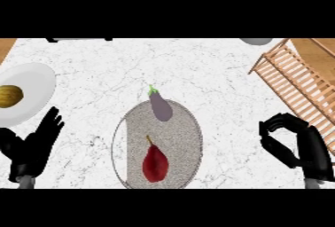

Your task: Pick the pear from the placemat and place it in the tiered shelf

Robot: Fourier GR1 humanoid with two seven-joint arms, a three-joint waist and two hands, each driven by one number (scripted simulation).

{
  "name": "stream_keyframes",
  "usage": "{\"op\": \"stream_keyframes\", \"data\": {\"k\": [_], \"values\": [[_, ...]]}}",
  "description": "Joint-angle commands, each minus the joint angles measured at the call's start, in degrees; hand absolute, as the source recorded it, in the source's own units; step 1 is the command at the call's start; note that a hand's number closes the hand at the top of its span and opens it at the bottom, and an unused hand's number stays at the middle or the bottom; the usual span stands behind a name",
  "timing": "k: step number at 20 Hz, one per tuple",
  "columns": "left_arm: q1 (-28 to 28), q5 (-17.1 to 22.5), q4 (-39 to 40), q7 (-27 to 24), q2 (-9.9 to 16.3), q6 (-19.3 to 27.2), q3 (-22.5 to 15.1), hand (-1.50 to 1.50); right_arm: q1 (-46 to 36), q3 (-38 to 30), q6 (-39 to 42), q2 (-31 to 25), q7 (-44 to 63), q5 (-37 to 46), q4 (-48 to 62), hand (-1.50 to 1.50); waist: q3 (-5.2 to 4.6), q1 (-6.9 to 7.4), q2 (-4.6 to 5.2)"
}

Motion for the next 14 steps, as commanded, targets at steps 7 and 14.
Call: {"op": "stream_keyframes", "data": {"k": [7,14], "values": [[-4.41,-2.37,5.67,5.7,-6.39,-0.37,-3.85,0.0,10.4,9.79,-0.13,0.57,9.8,8.89,-16.14,-1.5,0.37,2.12,-0.49],[-3.75,-1.69,3.13,6.98,-4.54,-2.17,-1.84,0.0,7.22,19.23,5.91,-1.03,32.11,16.28,-32.06,-1.5,0.27,3.0,-0.52]]}}
